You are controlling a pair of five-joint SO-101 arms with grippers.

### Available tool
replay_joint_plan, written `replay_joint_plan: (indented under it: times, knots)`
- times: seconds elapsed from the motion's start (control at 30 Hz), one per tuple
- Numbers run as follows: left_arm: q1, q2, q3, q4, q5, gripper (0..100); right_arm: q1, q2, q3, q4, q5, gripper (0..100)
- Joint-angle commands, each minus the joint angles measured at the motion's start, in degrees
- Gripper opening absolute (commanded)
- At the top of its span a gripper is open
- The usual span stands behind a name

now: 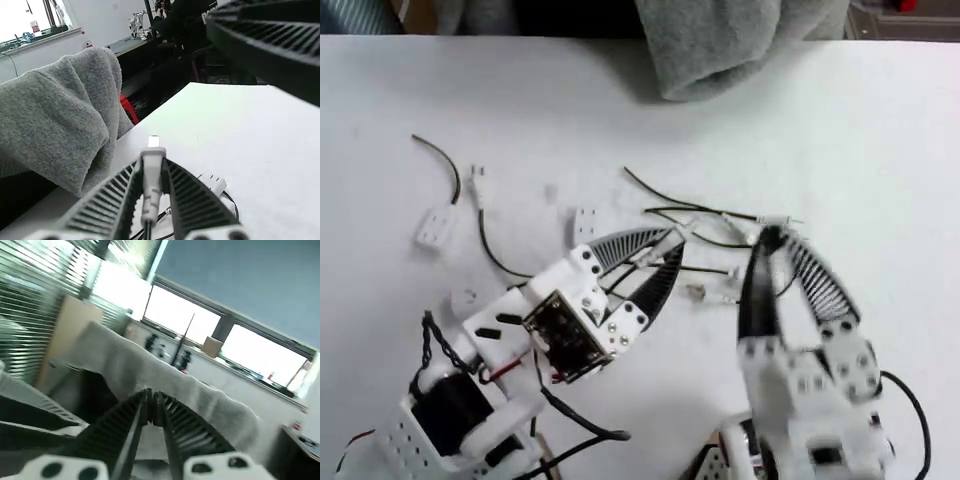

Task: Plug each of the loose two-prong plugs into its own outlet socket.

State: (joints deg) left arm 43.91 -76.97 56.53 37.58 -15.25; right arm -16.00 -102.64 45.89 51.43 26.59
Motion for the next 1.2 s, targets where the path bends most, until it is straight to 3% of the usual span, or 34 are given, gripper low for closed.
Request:
replay_joint_plan:
  times: [0.0, 0.23, 0.57, 0.77, 1.17]
  knots:
    - [0.31, -0.84, -0.18, -1.05, 0.62, 2, -17.89, 1.98, -8.88, 8.40, 0.44, 1.8]
    - [0.40, -0.84, -0.18, -1.05, 0.62, 2, -27.56, 12.09, -16.18, 15.16, -5.45, 1.8]
    - [0.22, -0.84, -0.18, -1.05, 0.62, 2, -27.65, 25.27, -17.05, 11.74, -2.55, 1.8]
    - [0.13, -0.84, -0.18, -1.05, 0.62, 2, -18.33, 30.55, -13.19, 5.49, -2.55, 1.8]
    - [0.04, -0.92, -0.35, -1.05, 0.62, 2, 0.22, 34.33, 9.23, -16.22, -2.55, 1.8]
